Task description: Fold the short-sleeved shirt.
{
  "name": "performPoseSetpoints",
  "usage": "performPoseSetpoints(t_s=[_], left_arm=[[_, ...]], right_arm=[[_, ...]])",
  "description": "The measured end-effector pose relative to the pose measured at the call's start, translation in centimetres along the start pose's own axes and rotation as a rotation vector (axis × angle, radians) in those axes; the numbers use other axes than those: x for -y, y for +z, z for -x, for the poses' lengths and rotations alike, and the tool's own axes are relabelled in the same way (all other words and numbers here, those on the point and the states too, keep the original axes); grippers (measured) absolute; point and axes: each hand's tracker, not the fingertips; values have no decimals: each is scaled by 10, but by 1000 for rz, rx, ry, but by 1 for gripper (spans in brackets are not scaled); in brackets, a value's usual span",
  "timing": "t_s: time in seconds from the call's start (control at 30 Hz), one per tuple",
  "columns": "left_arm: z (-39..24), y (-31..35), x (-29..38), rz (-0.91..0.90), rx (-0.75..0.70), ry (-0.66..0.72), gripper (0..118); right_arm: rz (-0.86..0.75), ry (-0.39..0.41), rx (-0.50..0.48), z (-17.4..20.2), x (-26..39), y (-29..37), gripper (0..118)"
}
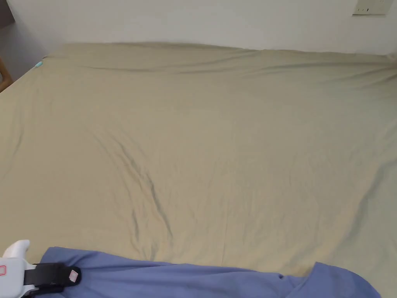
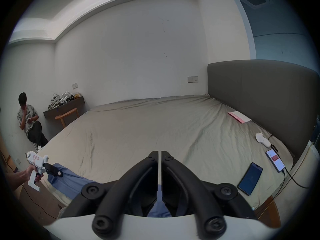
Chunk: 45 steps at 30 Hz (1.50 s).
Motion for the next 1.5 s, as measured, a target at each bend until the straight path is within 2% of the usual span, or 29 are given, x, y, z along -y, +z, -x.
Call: performPoseSetpoints(t_s=[0.07,0.17,0.2,0.37,0.5,0.63,0.7,0.8,1.03,1.2,1.23,1.27,1.3,1.33,1.5], left_arm=[[5,15,-5,-34,-92,-47,14],[20,41,-15,-53,-96,8,14],[1,54,-10,-74,-129,14,14],[-25,88,-30,-109,-465,-90,14],[-49,94,-42,-80,-473,-66,14],[-100,71,-36,35,-565,-218,14],[-124,56,-31,72,-550,-255,14],[-147,37,-27,80,-448,-312,14],[-200,-24,-3,197,-283,-277,15],[-214,-68,12,236,-283,-266,36],[-215,-75,14,237,-288,-269,45],[-207,-86,7,238,-282,-268,60],[-206,-91,8,240,-269,-260,81],[-206,-95,8,247,-258,-261,86],[-216,-74,1,190,-244,-280,86]], right_arm=[[8,-9,1,0,1,0,5],[6,-1,-4,0,2,2,5],[6,5,-1,0,2,3,5],[-9,-11,2,-8,-2,8,5],[-14,-30,4,-14,-2,9,5],[-9,-51,-12,-15,-1,12,5],[-12,-41,-13,-15,0,15,5],[-9,-34,-10,-16,-1,19,5],[-10,-34,10,-28,-1,23,5],[0,-31,19,-34,1,26,5],[3,-27,22,-35,1,26,5],[6,-24,22,-36,1,26,5],[9,-23,23,-36,0,26,5],[10,-23,24,-36,0,27,5],[9,-27,32,-39,2,28,5]])
